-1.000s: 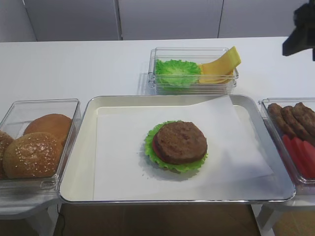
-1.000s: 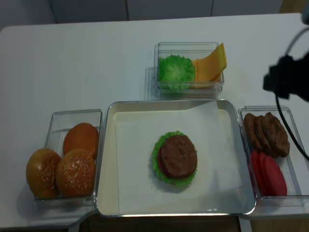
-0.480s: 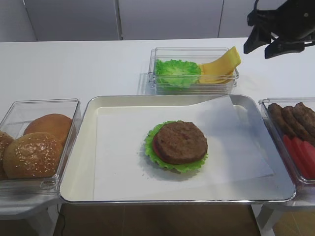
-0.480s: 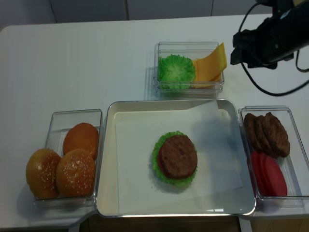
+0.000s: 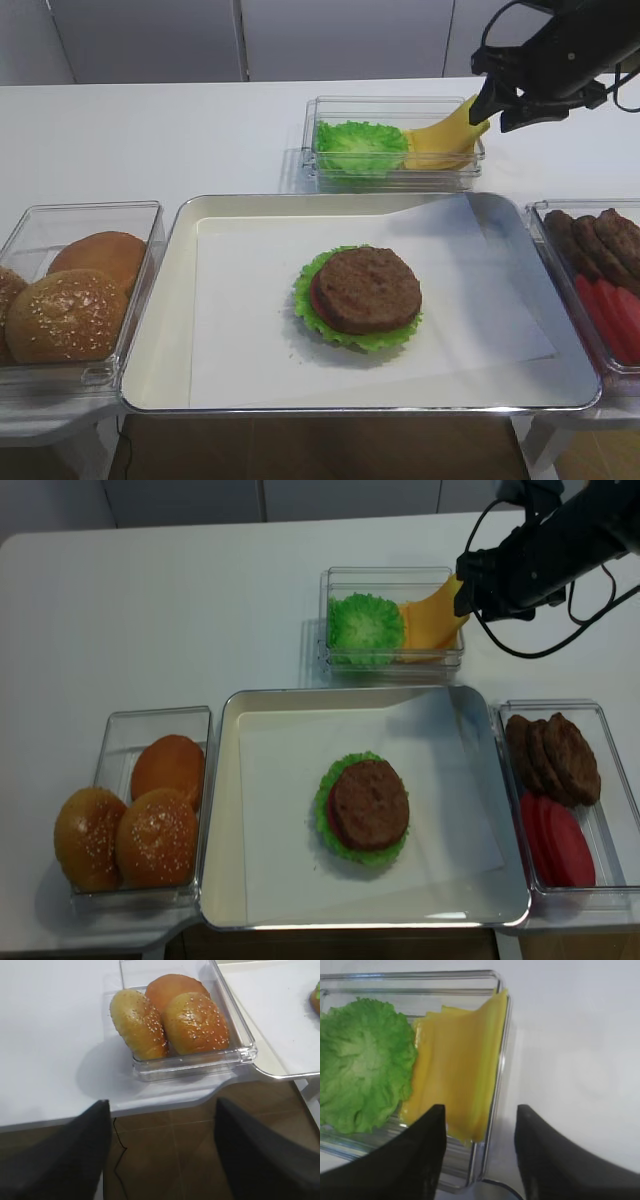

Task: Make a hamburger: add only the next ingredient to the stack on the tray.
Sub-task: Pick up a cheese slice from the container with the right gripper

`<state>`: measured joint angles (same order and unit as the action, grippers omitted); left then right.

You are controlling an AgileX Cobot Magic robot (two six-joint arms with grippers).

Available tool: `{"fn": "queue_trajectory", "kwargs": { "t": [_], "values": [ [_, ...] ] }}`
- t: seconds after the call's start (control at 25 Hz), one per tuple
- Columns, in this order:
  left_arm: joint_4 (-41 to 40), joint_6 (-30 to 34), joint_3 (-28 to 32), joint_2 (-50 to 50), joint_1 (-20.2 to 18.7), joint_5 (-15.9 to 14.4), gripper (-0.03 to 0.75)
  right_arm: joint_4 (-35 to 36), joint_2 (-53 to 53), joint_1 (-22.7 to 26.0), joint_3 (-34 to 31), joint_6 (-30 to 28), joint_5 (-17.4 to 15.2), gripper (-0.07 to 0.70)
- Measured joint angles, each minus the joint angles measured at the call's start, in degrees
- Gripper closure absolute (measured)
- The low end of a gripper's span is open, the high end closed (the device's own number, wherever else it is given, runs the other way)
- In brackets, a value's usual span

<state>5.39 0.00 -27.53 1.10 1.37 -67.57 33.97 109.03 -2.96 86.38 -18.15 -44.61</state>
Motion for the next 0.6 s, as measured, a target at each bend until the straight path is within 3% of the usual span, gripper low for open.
{"fn": "queue_trajectory", "kwargs": {
  "t": [0.28, 0.6],
  "values": [
    [0.0, 0.0, 0.0, 0.0, 0.0, 0.0, 0.238, 0.8, 1.6, 0.0, 0.3, -0.7, 0.2, 0.335],
    [0.0, 0.0, 0.0, 0.0, 0.0, 0.0, 0.238, 3.0, 1.7, 0.0, 0.3, -2.3, 0.5, 0.464]
  ]
}}
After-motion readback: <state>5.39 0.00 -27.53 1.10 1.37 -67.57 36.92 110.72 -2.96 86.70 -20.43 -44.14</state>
